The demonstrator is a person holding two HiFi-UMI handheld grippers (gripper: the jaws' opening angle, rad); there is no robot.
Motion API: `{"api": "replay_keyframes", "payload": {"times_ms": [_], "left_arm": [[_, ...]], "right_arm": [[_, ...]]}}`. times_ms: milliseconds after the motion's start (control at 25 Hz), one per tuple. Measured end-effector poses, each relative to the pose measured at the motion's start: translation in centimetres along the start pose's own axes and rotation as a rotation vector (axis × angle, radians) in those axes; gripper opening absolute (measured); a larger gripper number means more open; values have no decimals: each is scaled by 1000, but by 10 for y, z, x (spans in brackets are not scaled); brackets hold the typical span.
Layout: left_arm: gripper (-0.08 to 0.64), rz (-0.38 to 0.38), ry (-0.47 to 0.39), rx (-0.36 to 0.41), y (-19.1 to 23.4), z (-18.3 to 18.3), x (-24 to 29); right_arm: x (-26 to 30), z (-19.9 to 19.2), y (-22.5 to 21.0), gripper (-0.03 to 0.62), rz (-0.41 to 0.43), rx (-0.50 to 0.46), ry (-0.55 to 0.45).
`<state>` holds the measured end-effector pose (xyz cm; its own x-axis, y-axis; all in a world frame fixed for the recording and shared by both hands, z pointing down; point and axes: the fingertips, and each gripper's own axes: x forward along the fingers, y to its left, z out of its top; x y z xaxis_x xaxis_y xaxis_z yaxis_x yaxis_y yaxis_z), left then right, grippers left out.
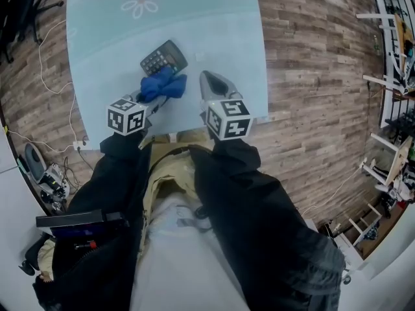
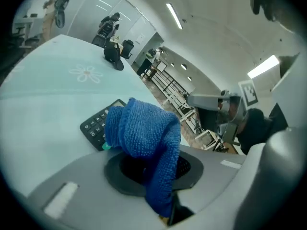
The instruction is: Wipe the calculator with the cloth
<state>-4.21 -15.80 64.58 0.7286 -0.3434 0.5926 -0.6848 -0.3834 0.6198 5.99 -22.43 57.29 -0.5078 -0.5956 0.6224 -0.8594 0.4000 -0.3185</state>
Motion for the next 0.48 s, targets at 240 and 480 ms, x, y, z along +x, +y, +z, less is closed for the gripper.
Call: {"api": "replay_keyframes", "payload": {"times_ms": [240, 480], "left_arm": [[78, 92, -204, -18, 25, 65, -34], [78, 318, -244, 137, 63, 115, -39]], "right_arm": [[-2, 2, -9, -2, -6, -1, 2], [4, 10, -19, -2, -15, 5, 9]]}}
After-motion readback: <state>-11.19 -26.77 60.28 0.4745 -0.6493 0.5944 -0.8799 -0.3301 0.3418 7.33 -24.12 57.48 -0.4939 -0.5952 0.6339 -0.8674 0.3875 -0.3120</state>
